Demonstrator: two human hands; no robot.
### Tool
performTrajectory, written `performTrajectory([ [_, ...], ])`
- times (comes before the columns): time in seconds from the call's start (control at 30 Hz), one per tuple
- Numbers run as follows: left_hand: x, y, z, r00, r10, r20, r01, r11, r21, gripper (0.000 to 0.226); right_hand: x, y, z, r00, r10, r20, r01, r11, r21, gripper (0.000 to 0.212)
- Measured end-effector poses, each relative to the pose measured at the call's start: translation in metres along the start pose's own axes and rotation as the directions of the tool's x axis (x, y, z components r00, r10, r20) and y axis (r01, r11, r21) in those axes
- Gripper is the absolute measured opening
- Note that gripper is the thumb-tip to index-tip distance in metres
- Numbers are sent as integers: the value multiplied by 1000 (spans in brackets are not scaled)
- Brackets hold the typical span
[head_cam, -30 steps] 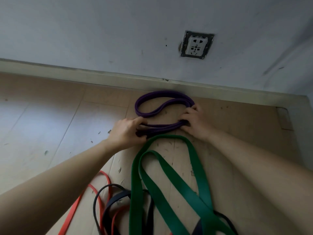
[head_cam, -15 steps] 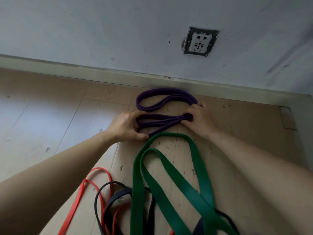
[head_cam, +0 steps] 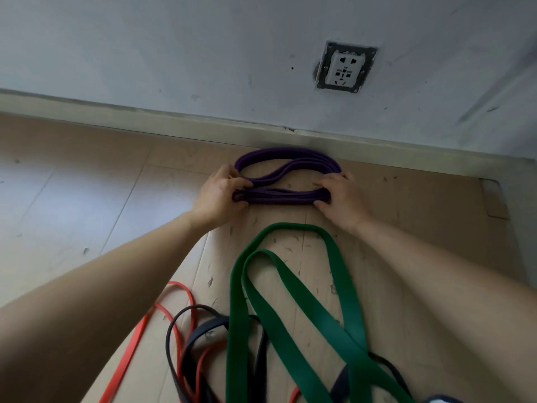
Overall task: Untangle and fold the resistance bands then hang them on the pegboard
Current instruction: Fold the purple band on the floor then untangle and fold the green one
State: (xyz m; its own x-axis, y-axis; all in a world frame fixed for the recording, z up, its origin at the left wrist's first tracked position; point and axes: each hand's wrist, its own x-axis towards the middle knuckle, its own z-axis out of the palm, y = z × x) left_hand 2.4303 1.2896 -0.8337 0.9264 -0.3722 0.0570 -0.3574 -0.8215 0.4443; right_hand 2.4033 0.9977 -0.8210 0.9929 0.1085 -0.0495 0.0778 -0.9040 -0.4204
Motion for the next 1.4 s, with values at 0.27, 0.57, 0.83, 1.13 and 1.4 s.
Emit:
performTrajectory([
  [0.27, -33, 14, -26, 960, -193, 203, 195, 981, 12, 94, -69, -2, -25, 969, 136, 208, -161, 981, 110, 56],
  [0.57, -135, 65, -17, 795, -422, 436, 583, 732, -354, 58, -125, -14, -12, 840, 304, 450, -347, 938, 14, 9],
  [0.83, -166, 90, -52, 716, -370, 592, 692, 490, -530, 66, -140, -70, -81, 822, 176, 541, -344, 911, 228, 26],
  [1.13, -188, 158, -211, 819, -243, 519, 482, 783, -394, 39, -198, -135, -206, 671, 118, 732, -211, 977, 37, 21],
  [1.4, -226, 252, -352, 967, -49, 250, 175, 840, -513, 28, -265, -212, -302, 768, -6, 640, 55, 997, -58, 28],
])
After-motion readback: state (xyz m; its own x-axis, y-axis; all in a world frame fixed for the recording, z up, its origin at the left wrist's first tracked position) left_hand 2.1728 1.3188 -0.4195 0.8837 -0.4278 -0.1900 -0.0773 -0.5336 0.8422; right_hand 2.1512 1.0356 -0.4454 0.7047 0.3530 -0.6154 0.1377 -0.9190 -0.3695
